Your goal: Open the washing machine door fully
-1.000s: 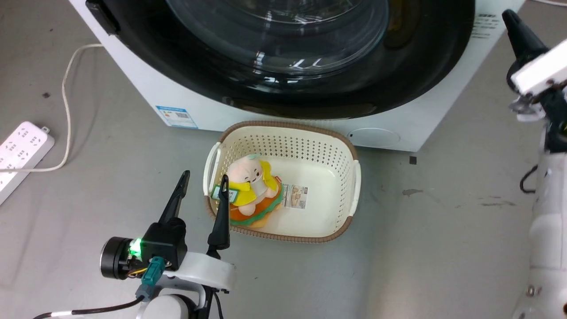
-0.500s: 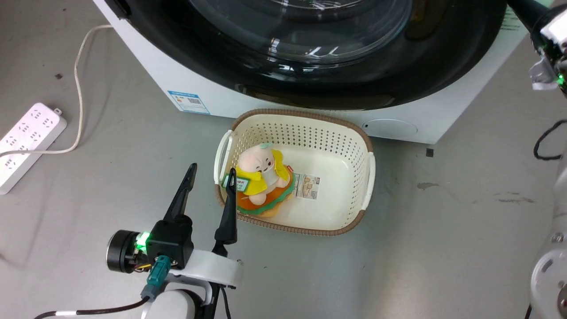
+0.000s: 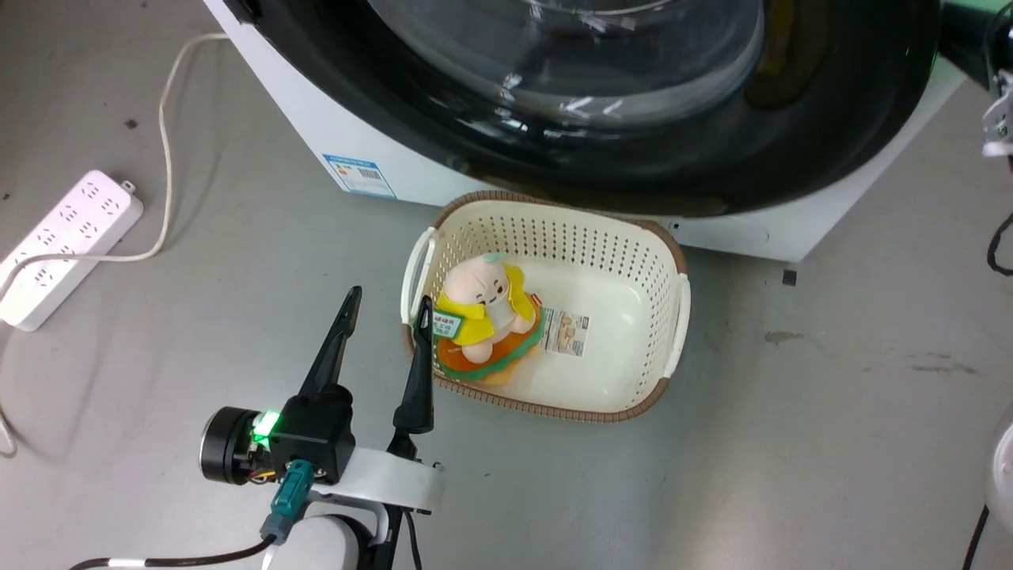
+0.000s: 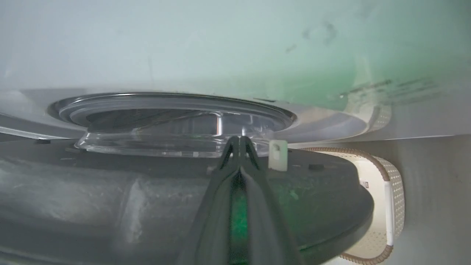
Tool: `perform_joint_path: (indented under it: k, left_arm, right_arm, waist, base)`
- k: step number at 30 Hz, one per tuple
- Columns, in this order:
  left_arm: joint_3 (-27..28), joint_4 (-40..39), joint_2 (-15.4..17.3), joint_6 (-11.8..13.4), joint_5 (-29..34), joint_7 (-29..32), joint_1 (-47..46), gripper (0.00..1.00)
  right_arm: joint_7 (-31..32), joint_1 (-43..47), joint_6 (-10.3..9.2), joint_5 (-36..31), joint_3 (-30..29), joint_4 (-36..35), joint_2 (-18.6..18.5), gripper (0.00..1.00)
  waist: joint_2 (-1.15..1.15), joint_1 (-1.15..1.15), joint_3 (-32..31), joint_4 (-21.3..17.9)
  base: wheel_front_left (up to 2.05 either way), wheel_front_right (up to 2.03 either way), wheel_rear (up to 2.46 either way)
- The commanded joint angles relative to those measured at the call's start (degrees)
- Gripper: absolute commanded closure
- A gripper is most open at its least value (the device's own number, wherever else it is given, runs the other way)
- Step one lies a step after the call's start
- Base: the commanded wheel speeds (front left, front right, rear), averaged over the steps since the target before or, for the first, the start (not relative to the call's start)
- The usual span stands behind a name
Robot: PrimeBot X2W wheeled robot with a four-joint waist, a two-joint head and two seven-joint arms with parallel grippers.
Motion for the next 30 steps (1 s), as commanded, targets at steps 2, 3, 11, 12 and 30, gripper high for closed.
perform_joint_path:
  k: [2, 3, 11, 12, 30]
  left_arm:
    - [-0.1, 0.5, 0.1, 0.2, -0.1, -0.6, -0.6, 0.0]
    - [-0.1, 0.7, 0.1, 0.2, 0.0, -0.8, -0.5, 0.0]
    - [-0.3, 1.7, 0.1, -0.1, 0.5, -1.5, 1.2, 0.0]
    - [-0.3, 1.9, 0.1, -0.2, 0.6, -1.5, 1.5, 0.0]
    - [-1.0, 3.5, 0.2, -1.2, 1.3, -1.5, 8.1, 0.0]
  right_arm:
    - [2.3, 0.7, 0.11, 0.3, -0.7, 1.1, 1.0, 1.0]
    - [3.3, 1.3, 0.11, 0.3, -1.0, 1.0, 1.1, 1.0]
    - [10.2, 6.8, 0.11, 2.9, -3.6, -1.1, 3.1, 1.0]
    - [10.7, 7.8, 0.11, 3.3, -3.7, -1.6, 3.4, 1.0]
    - [14.8, 26.3, 0.11, 22.9, 11.7, -5.3, 4.2, 1.0]
  waist:
    - [0.0, 0.0, -0.9, 0.1]
    - [0.0, 0.0, -1.4, 0.1]
    - [0.0, 0.0, -5.9, -0.5]
    - [0.0, 0.0, -6.5, -0.7]
    - [0.0, 0.0, -15.9, -0.8]
  base:
    - [0.0, 0.0, 0.0]
    - [0.0, 0.0, 0.0]
    - [0.0, 0.0, 0.0]
    - [0.0, 0.0, 0.0]
    - [0.0, 0.0, 0.0]
